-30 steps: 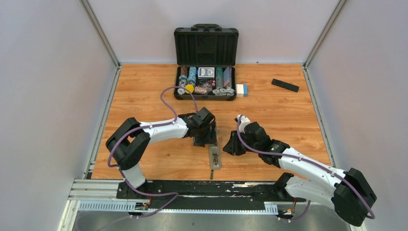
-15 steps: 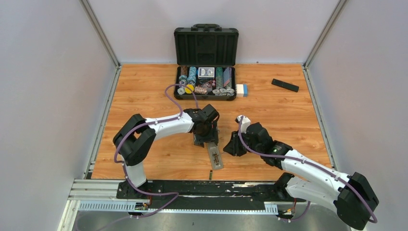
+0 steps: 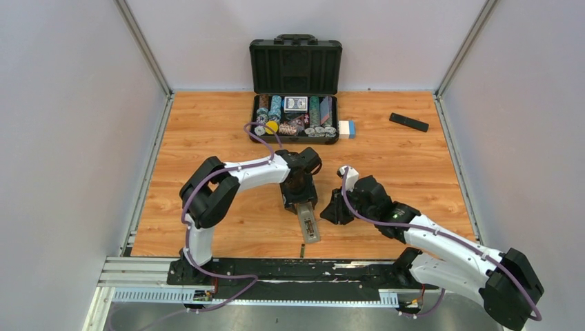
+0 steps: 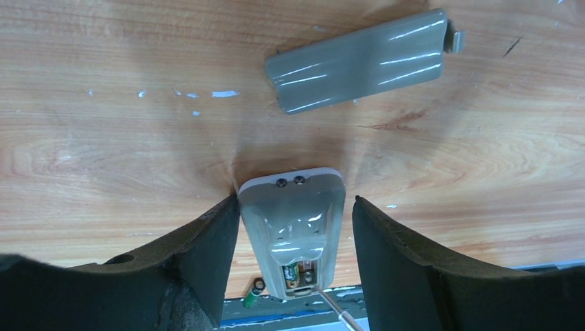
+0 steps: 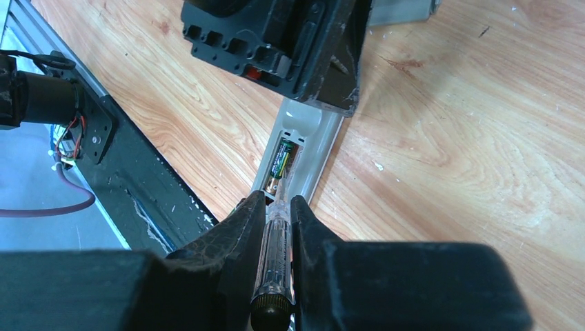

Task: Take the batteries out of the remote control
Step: Unload the battery from the remote control.

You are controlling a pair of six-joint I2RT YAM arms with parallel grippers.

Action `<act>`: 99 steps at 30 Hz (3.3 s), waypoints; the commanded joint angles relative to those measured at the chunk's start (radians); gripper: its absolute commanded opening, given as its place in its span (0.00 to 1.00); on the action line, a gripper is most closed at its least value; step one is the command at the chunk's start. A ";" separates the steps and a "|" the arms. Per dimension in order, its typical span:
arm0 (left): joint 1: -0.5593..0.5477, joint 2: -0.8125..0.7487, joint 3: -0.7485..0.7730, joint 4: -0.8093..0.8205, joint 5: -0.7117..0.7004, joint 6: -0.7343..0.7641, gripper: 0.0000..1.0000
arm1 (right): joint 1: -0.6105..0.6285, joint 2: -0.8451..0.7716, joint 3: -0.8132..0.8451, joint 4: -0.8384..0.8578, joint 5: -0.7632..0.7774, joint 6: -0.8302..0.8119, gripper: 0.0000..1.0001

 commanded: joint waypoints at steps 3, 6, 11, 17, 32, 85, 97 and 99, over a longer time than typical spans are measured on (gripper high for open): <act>-0.006 0.054 0.070 -0.046 -0.034 -0.036 0.67 | 0.005 -0.034 0.006 0.022 -0.023 -0.017 0.00; -0.004 0.072 0.056 -0.016 -0.012 -0.038 0.61 | 0.004 -0.033 0.004 0.023 -0.014 -0.017 0.00; -0.006 0.100 0.040 0.009 0.014 -0.015 0.49 | 0.005 -0.018 0.006 0.025 -0.013 -0.019 0.00; -0.005 0.081 0.014 0.061 -0.001 -0.015 0.29 | 0.005 -0.005 0.000 0.034 0.004 -0.013 0.00; 0.042 0.072 -0.002 0.113 -0.051 0.002 0.14 | 0.006 0.094 -0.039 0.162 0.017 0.070 0.00; 0.169 0.084 0.044 0.194 -0.190 0.179 0.10 | -0.101 0.340 -0.006 0.210 -0.186 0.130 0.00; 0.170 0.081 0.038 0.201 -0.189 0.177 0.10 | -0.086 0.348 -0.013 0.235 -0.274 0.116 0.00; 0.169 0.079 0.033 0.204 -0.187 0.174 0.10 | -0.086 0.373 -0.021 0.275 -0.290 0.138 0.00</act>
